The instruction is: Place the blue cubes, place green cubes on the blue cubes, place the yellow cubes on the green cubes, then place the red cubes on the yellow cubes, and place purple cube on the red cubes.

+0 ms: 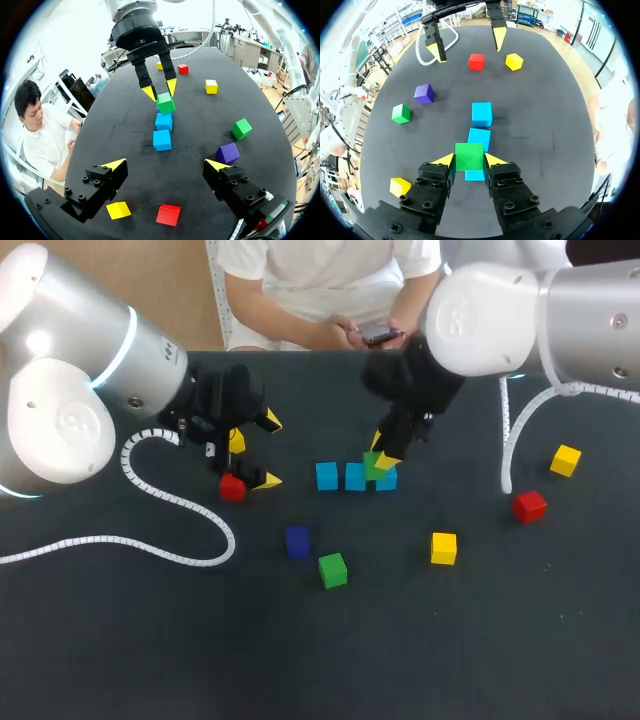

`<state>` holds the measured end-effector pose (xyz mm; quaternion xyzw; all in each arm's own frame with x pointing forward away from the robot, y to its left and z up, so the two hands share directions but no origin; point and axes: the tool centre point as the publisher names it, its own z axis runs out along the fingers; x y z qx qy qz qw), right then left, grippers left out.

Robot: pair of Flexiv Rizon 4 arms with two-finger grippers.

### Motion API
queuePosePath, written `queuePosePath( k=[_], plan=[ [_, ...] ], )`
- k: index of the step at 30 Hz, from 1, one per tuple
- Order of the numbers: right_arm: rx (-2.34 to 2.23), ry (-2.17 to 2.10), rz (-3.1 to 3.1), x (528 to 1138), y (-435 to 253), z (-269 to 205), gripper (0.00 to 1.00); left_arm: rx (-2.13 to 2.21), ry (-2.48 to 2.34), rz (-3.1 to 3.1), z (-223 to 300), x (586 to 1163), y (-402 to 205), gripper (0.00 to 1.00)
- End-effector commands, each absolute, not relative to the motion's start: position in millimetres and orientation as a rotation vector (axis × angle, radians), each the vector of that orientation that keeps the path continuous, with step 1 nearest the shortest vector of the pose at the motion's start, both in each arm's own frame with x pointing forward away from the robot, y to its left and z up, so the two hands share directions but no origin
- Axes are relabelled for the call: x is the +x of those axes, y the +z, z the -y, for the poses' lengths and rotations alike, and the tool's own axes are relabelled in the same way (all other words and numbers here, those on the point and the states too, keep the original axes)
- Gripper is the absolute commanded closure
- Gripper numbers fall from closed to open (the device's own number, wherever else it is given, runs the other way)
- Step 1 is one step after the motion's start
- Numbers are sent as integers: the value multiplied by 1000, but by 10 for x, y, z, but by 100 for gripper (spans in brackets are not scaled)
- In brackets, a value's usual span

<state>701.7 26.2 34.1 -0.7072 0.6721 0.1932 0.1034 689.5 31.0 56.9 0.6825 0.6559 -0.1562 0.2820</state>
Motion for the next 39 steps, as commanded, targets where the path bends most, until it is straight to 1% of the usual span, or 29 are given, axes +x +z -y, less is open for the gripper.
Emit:
queuePosePath(
  k=[1,22,25,26,29,32,33,35,36,37,39],
  plan=[
    [-2088,569,-1976,7035,365,-270,84,1829,-422,-1752,-321,6902,562,0],
    [-2104,570,-1988,7045,305,-297,82,1829,-422,-1752,-321,6902,562,0],
    [-2106,569,-1988,7047,305,-301,79,1829,-422,-1752,-321,6902,562,0],
    [-2105,570,-1989,7048,305,-301,75,1829,-422,-1752,-321,6902,562,0],
    [-2105,569,-1990,7049,303,-302,68,1829,-422,-1752,-321,6902,562,0],
    [-2100,568,-1992,7052,307,-298,57,1829,-422,-1752,-321,6902,562,0],
    [-2098,567,-1992,7053,314,-295,51,1829,-422,-1752,-321,6902,562,0],
    [-2096,563,-1992,7053,329,-292,31,1829,-422,-1752,-321,6902,562,0],
    [-2094,561,-1992,7052,334,-289,11,1829,-422,-1752,-321,6902,562,0],
    [-2088,560,-1994,7052,340,-286,0,1829,-422,-1752,-321,6902,562,0],
    [-2085,559,-1994,7051,349,-281,0,1829,-422,-1752,-321,6902,562,0]
  ],
)
